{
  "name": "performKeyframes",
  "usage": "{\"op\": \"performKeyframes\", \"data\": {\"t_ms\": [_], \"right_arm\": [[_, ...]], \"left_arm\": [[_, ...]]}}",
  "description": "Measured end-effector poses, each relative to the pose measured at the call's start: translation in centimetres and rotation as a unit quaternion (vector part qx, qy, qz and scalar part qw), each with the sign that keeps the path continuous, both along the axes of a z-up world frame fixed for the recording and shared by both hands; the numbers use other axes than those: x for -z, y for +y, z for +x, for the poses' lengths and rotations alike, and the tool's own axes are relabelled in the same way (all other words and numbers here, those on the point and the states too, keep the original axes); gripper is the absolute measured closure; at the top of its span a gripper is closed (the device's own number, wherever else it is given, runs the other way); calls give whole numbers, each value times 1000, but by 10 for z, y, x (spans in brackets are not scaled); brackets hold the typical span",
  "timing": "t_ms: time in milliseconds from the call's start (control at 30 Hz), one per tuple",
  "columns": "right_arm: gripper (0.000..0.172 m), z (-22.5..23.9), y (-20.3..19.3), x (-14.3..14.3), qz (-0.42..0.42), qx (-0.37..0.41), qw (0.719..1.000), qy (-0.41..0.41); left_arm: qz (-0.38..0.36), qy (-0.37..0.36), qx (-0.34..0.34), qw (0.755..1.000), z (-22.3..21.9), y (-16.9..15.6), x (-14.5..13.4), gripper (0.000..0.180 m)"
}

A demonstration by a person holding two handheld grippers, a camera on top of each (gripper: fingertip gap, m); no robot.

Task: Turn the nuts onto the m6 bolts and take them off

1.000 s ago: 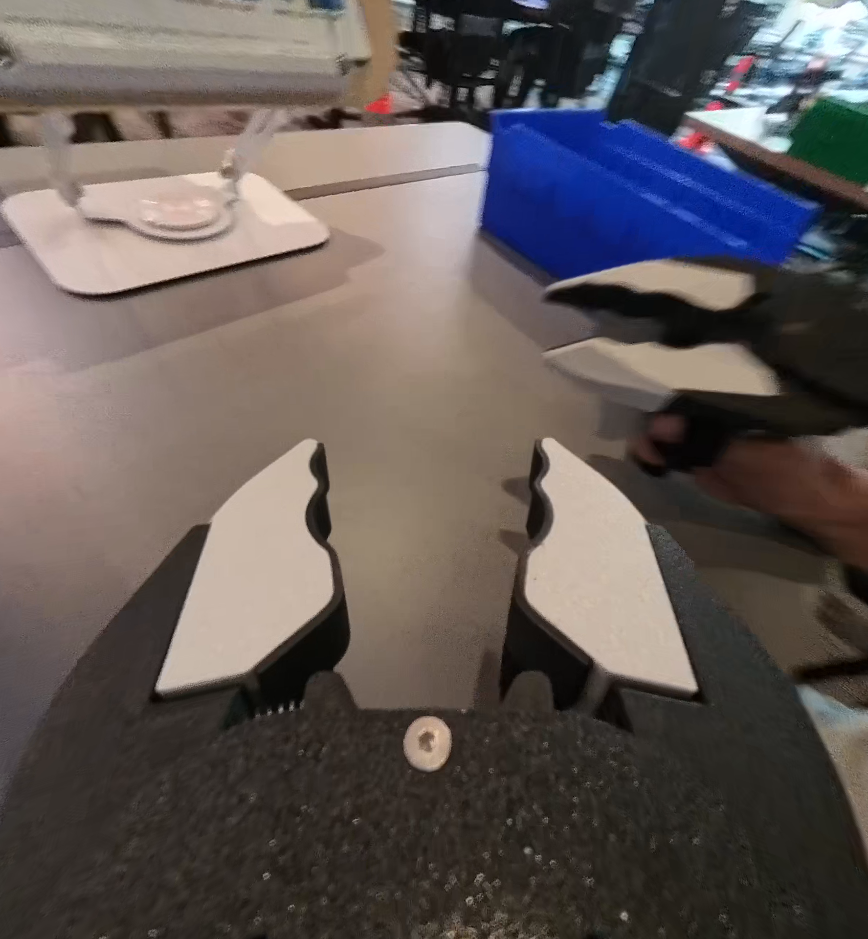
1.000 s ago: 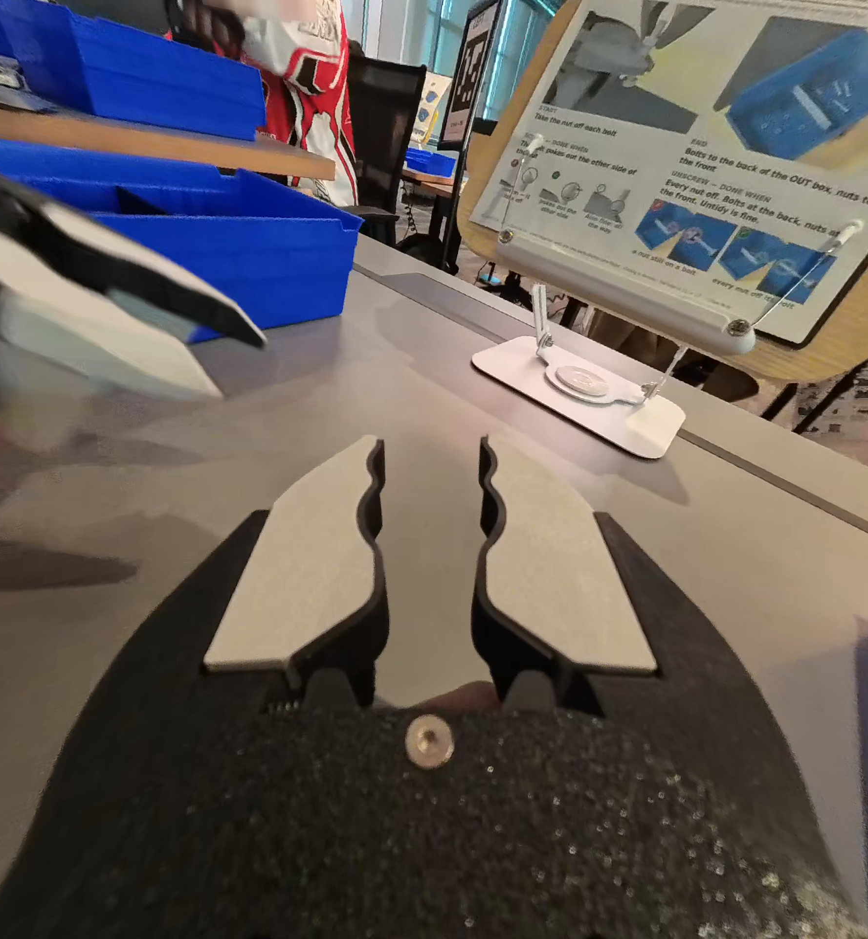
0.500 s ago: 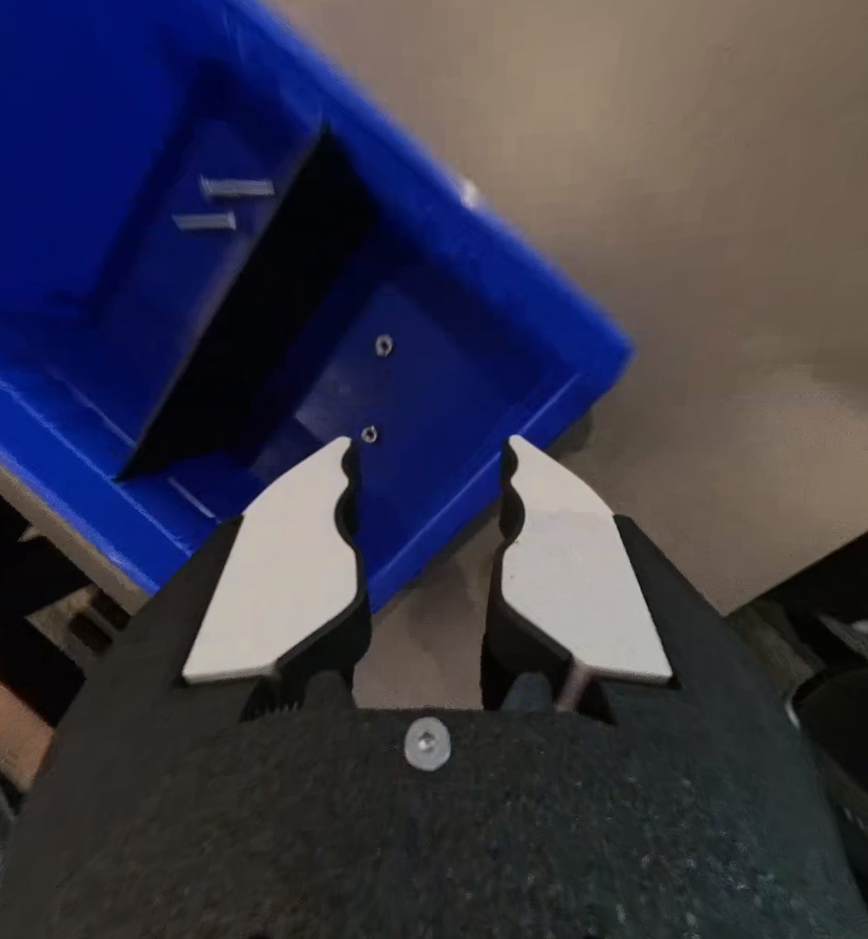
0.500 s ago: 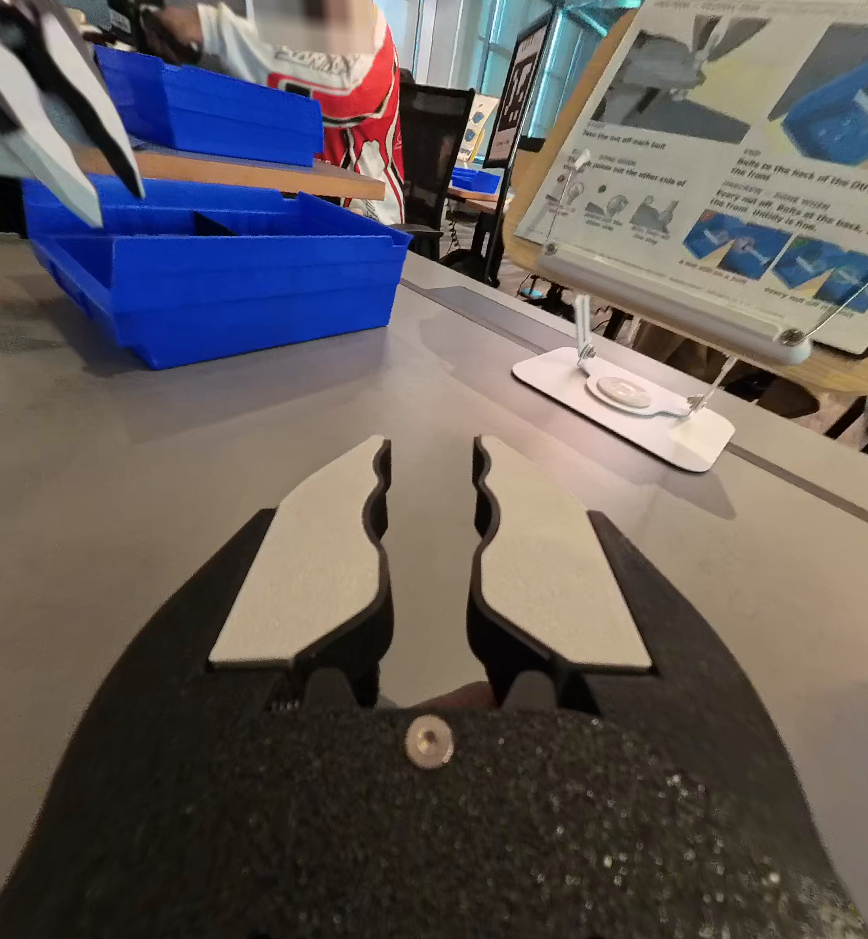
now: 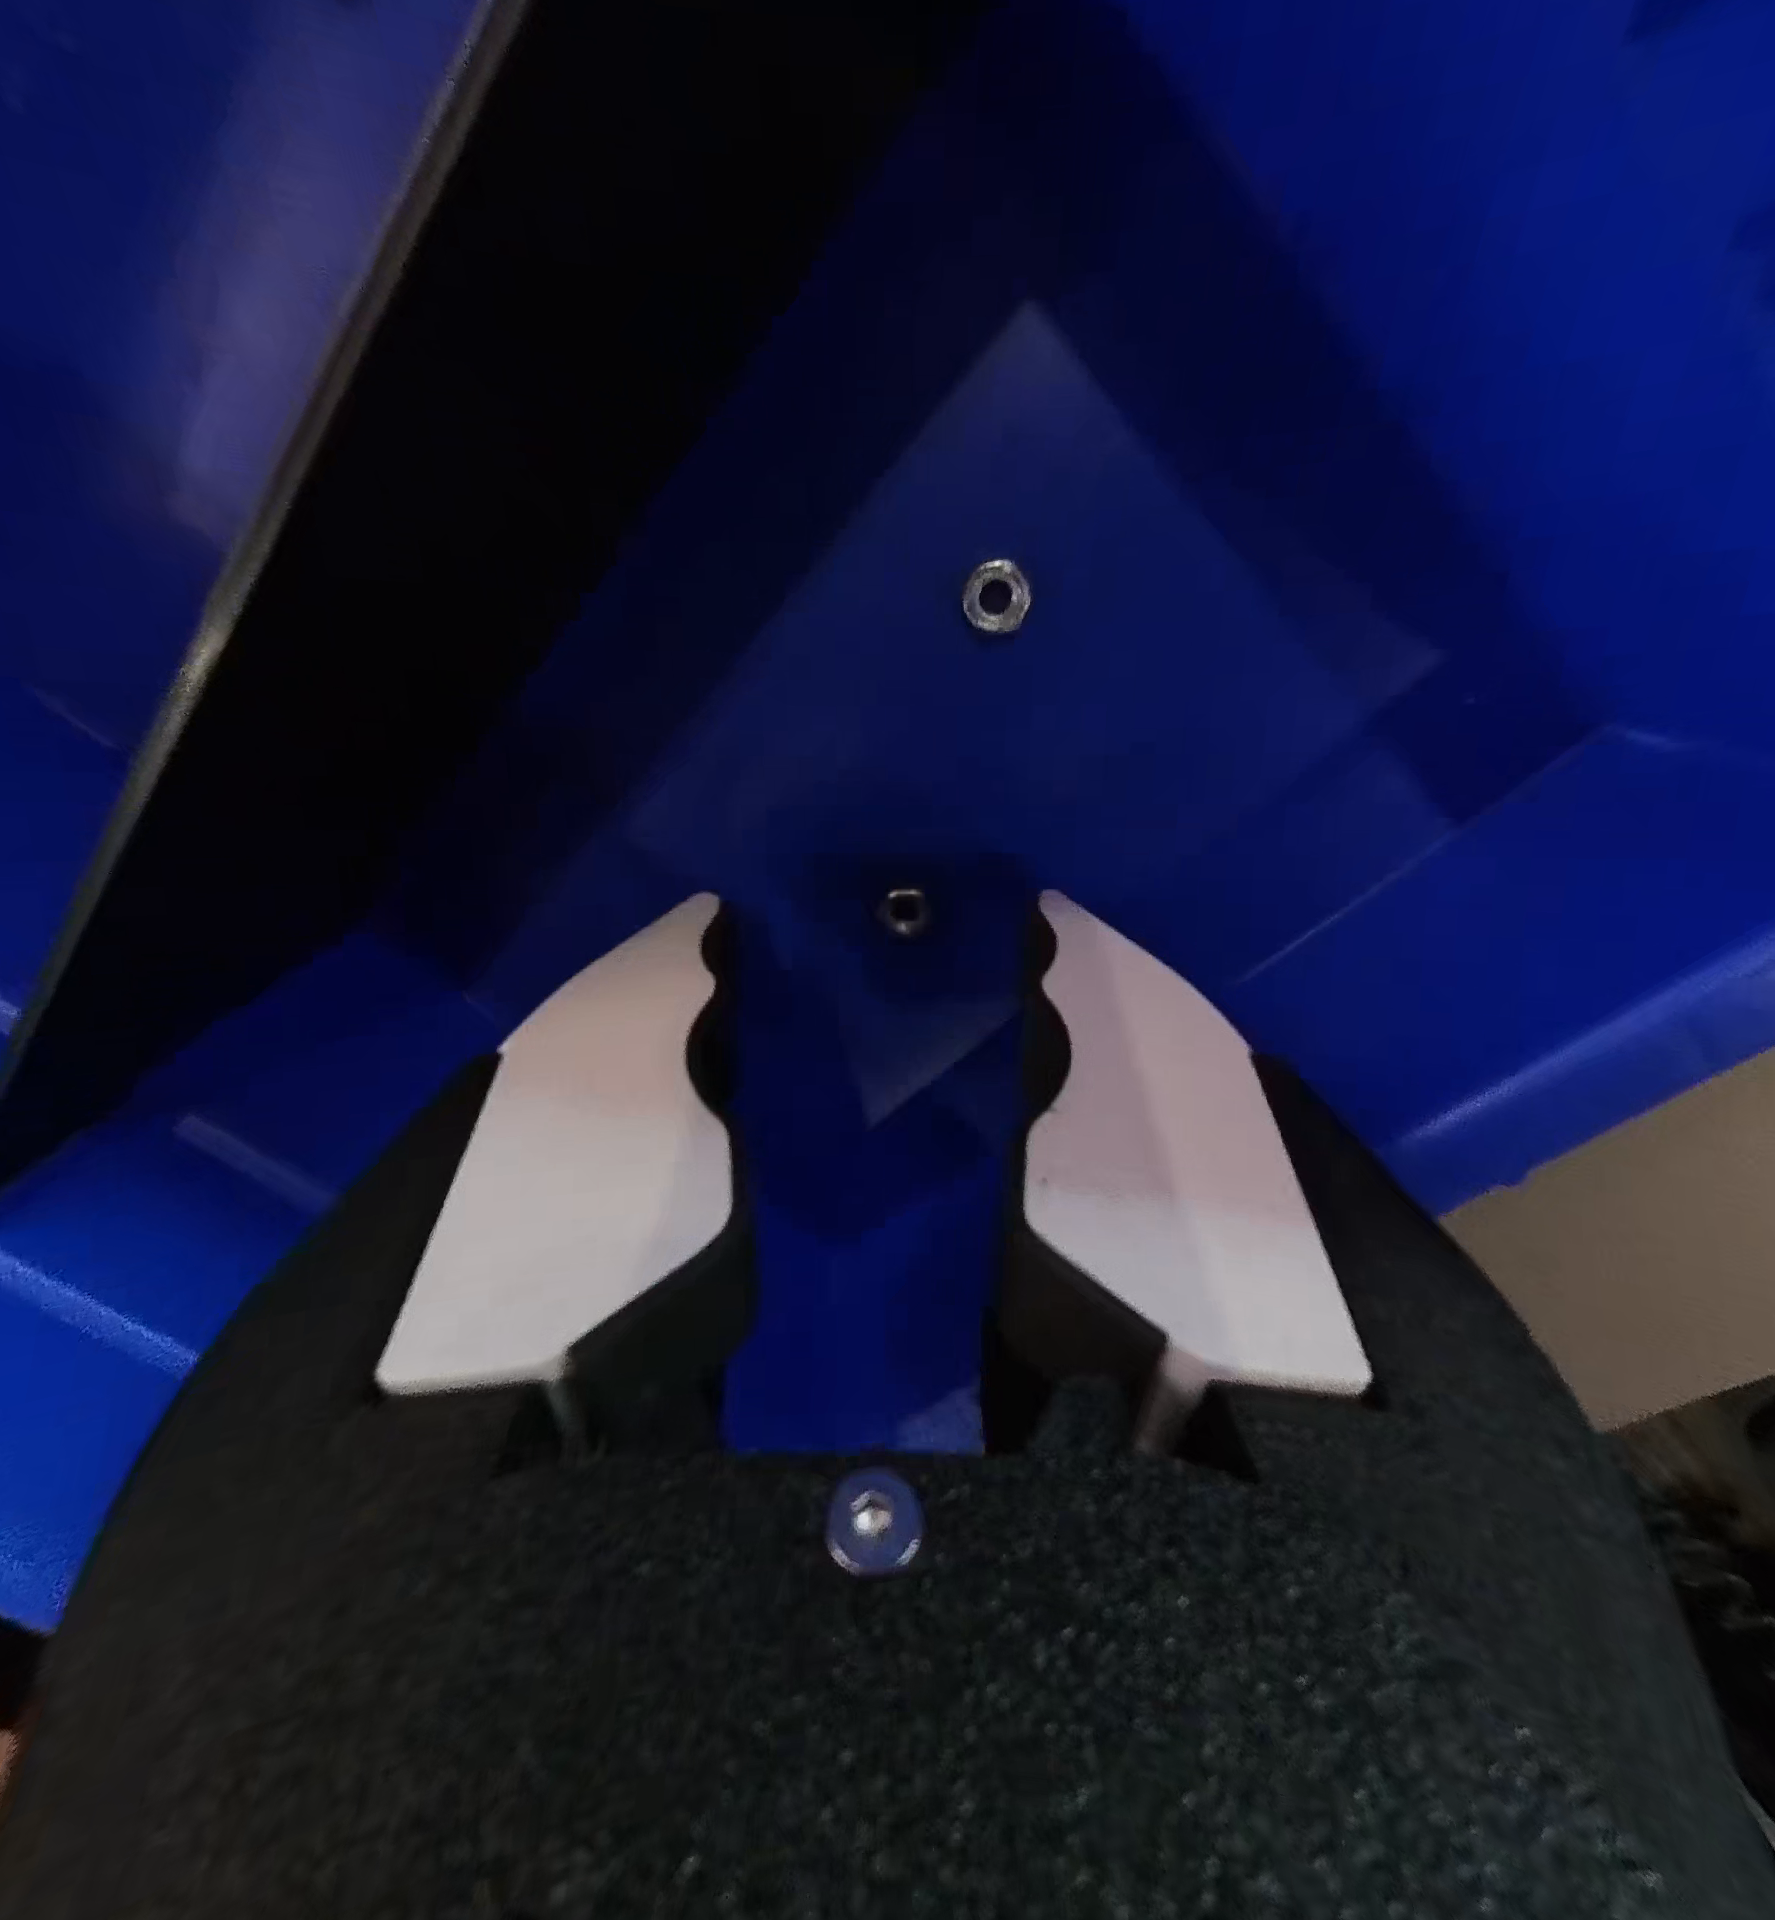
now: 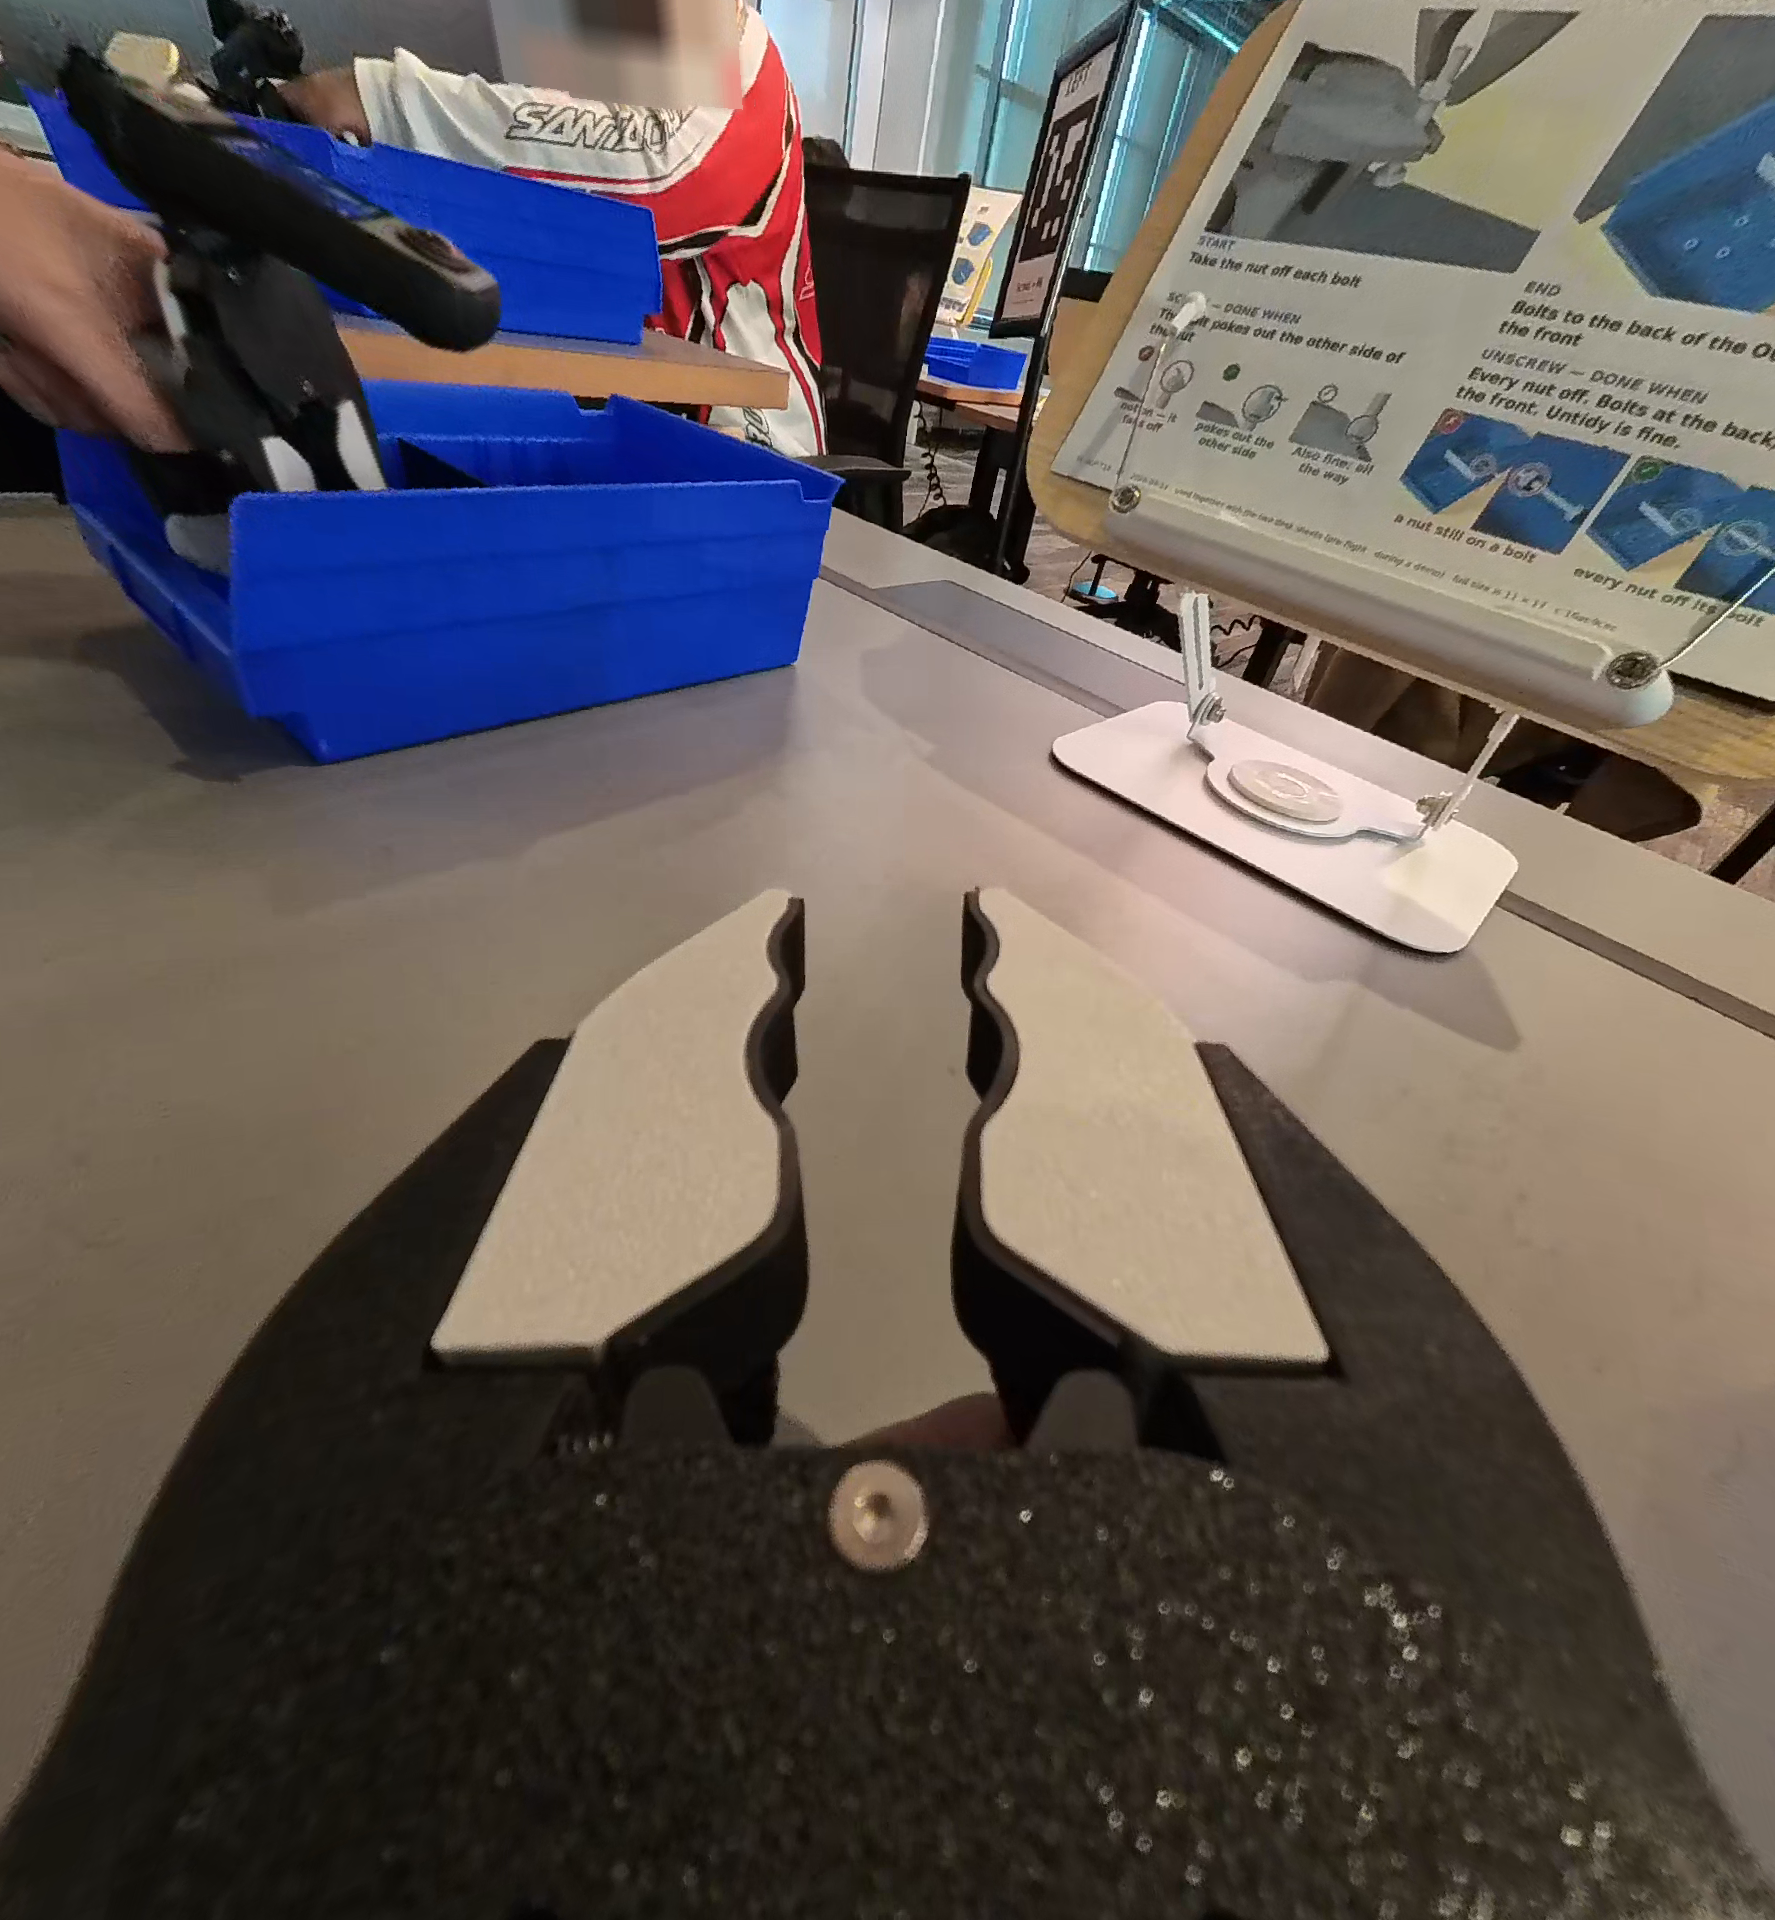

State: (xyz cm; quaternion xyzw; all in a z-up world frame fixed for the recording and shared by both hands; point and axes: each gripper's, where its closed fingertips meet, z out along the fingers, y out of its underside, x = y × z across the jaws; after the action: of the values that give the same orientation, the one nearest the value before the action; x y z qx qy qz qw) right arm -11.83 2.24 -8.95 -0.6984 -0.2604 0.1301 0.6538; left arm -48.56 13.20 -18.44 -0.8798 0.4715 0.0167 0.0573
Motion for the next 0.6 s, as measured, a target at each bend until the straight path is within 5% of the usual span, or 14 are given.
{"op": "performKeyframes", "data": {"t_ms": [67,100,400,600], "right_arm": [[144,0,0,1,-3,0,1000,-1],[144,1,0,1,-3,0,1000,-1],[147,1,0,1,-1,0,1000,-4],[148,0,1,3,0,1,1000,-11]], "left_arm": [[-19,-3,1,1000,2,-3,5,143],[-30,-14,3,999,6,-6,5,172],[-55,-1,7,998,1,-16,-4,173],[1,-48,57,997,48,-13,-80,173]]}}
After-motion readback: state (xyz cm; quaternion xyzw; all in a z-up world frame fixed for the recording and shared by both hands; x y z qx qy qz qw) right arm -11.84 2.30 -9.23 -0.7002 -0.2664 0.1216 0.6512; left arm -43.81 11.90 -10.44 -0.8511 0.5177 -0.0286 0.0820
